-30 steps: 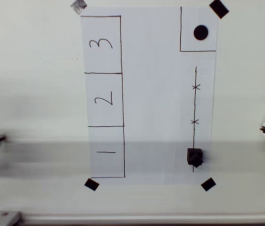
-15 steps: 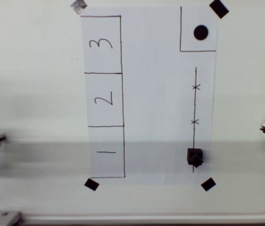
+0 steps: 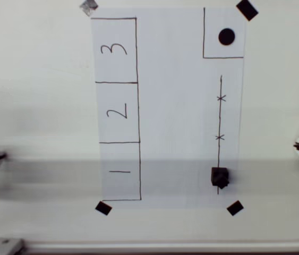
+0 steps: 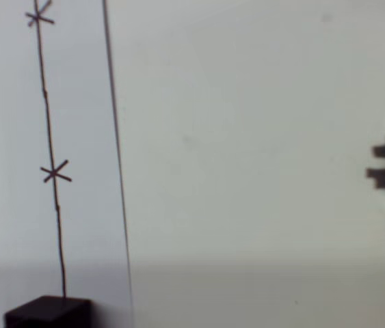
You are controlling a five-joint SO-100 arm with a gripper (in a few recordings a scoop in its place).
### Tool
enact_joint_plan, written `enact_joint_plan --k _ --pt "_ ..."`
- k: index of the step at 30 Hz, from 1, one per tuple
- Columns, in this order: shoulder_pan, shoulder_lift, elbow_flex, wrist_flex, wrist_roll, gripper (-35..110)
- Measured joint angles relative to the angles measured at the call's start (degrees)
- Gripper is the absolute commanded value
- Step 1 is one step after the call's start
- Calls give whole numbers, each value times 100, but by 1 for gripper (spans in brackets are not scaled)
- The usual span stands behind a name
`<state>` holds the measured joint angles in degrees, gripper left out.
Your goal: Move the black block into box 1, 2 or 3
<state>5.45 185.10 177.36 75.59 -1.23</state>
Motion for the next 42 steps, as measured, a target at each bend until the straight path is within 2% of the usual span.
enact_joint_plan --k 18,30,42 --pt "-193 0 0 0 -141 0" --pt "-501 -26 0 -185 -220 12" --pt "-844 -1740 -1239 -185 97 14"
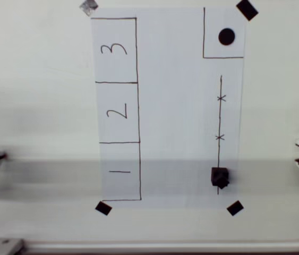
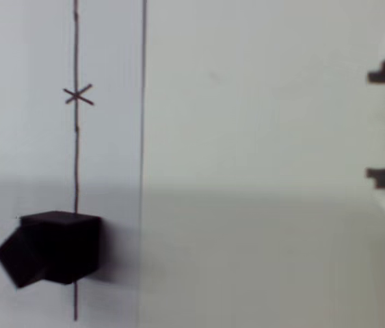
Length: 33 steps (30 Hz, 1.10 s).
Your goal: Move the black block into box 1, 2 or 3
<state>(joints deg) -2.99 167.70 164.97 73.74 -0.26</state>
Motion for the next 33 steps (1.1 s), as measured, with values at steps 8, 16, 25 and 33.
enact_joint_plan --k 8,16,25,33 --pt "-185 -1898 -1415 -448 123 16" --pt "-466 -3551 -2505 -879 308 16" --pt "-519 -5177 -3788 -1011 501 17" --pt "-554 -6284 -4711 -1222 501 21"
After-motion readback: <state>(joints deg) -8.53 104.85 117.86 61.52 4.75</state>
